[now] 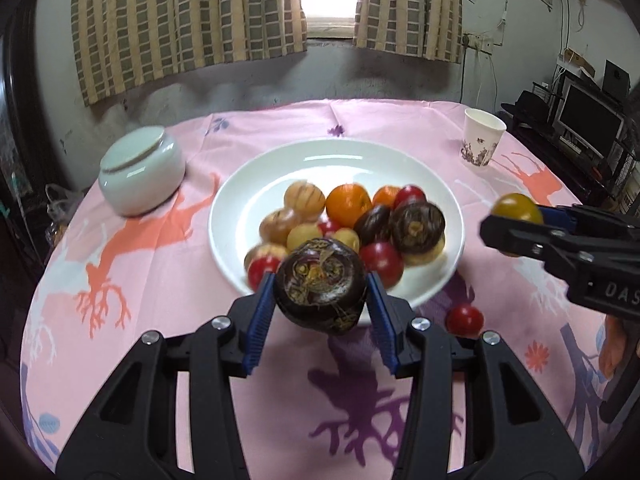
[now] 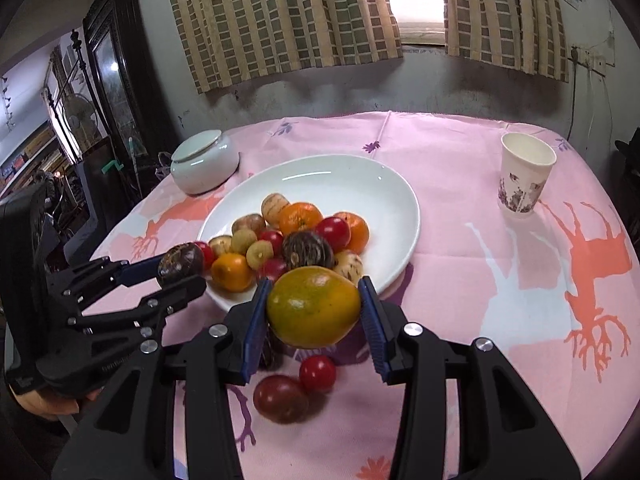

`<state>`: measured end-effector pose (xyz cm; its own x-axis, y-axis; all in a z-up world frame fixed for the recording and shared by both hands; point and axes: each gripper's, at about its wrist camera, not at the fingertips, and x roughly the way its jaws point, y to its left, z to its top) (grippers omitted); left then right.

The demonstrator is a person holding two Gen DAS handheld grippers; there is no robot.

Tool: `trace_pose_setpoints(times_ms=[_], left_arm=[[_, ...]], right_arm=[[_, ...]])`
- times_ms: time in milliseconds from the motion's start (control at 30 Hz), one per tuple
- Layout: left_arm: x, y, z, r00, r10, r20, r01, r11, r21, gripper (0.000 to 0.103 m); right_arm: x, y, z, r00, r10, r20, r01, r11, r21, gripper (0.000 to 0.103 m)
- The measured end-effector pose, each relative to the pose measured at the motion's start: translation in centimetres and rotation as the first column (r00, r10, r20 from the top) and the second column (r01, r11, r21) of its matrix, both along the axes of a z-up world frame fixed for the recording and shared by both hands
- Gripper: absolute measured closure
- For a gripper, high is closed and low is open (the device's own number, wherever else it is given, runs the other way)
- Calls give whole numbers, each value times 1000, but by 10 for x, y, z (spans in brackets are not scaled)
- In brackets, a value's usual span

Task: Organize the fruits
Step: 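Carry both held fruits onto the white plate and open both tools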

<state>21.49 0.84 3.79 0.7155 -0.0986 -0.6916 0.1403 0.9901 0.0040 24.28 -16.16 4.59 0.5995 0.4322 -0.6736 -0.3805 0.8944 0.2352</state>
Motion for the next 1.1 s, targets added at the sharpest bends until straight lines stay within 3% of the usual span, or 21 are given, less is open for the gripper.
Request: trace_pose_setpoints(times_ms=[233, 433, 500, 533, 567, 600, 667, 833, 1100], left_arm=[[41, -5, -4, 1000, 17, -11, -17, 1000, 16, 57], [62, 8, -17, 997, 65, -34, -65, 998, -13, 56], [64, 12, -18, 995, 92, -32, -93, 995, -34, 37], [63, 14, -18, 993, 117, -17, -118, 992, -46, 19], [59, 15, -16, 991, 134, 8, -133, 990, -54, 17], [56, 15, -13, 991, 129, 24, -127, 990, -60, 17], [53, 12, -10, 994, 106, 23, -104, 993, -56, 17], [31, 14, 8, 990, 118, 71, -115, 992, -51, 14], [-22, 6, 18, 989, 106, 107, -103, 994, -38, 10]], right_arm=[[59, 18, -6, 997, -60, -56, 62, 997, 43, 58], [92, 31, -18, 992, -99, -78, 103, 993, 51, 58], [100, 32, -22, 988, -117, -104, 124, 990, 70, 57], [103, 32, -24, 986, -120, -119, 130, 988, 79, 56], [104, 32, -25, 984, -129, -127, 139, 987, 80, 53], [102, 31, -24, 983, -138, -120, 148, 986, 73, 44], [96, 27, -19, 984, -155, -88, 162, 983, 83, 37], [79, 11, -12, 987, -134, -94, 144, 983, 117, 37], [18, -25, -13, 986, -132, -101, 142, 985, 101, 37]])
